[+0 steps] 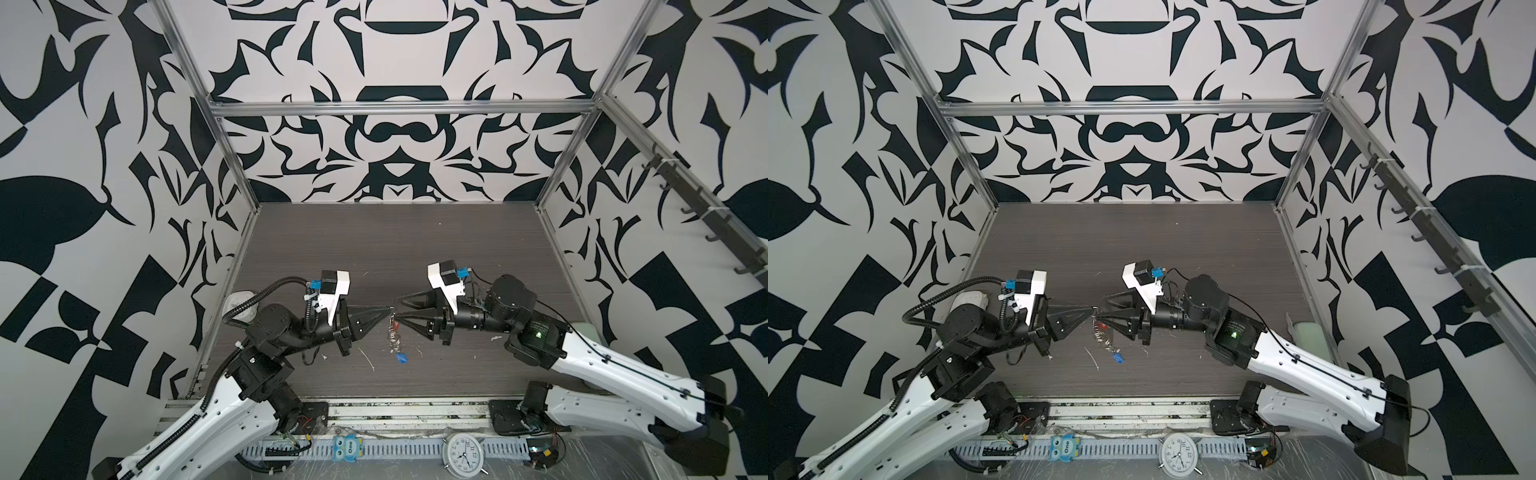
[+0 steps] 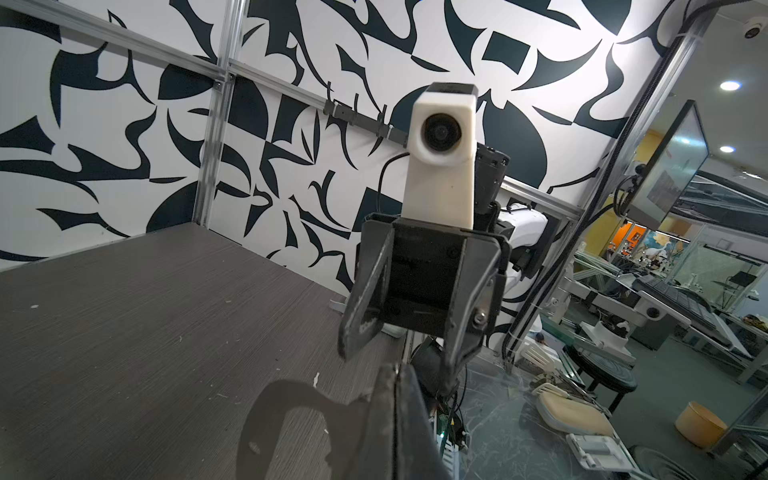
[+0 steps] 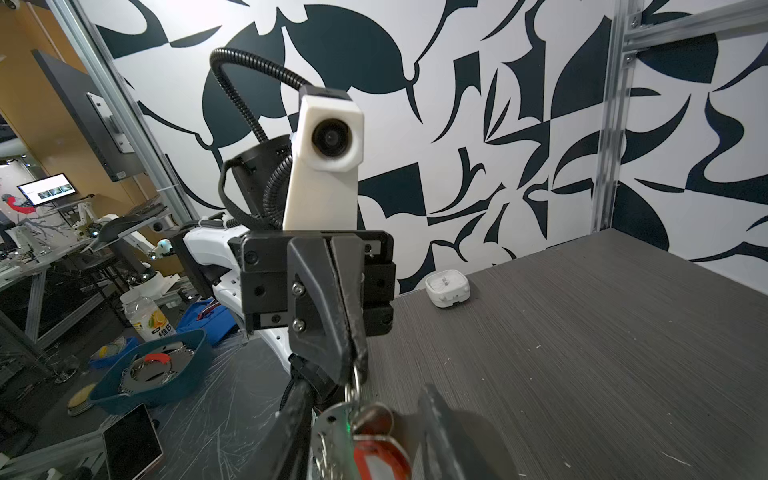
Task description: Remove the keys from the keyring
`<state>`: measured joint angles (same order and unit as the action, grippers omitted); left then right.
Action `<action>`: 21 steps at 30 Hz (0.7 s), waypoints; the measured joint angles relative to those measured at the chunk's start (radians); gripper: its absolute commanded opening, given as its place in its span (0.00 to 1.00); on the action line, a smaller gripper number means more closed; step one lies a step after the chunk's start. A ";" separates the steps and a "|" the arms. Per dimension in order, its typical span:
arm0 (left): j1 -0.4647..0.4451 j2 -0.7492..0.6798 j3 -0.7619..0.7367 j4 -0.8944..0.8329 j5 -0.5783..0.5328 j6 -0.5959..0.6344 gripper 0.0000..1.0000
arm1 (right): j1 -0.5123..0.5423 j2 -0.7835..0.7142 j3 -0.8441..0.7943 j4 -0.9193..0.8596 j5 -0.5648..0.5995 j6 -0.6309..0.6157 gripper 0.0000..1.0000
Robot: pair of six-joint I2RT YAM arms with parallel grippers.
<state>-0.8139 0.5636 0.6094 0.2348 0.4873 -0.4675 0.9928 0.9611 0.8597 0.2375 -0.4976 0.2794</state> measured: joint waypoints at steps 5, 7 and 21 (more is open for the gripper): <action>0.000 -0.006 0.000 0.003 0.005 -0.006 0.00 | 0.000 0.000 0.000 0.025 -0.014 0.015 0.34; 0.000 -0.007 0.000 0.009 0.005 -0.008 0.00 | 0.000 0.000 0.000 0.028 -0.020 0.018 0.33; 0.000 -0.006 0.000 0.031 0.010 -0.015 0.00 | 0.004 0.003 -0.001 0.031 -0.041 0.032 0.22</action>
<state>-0.8139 0.5579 0.6090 0.2661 0.4976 -0.4828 0.9966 0.9638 0.8589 0.2687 -0.5385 0.3115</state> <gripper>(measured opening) 0.046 0.232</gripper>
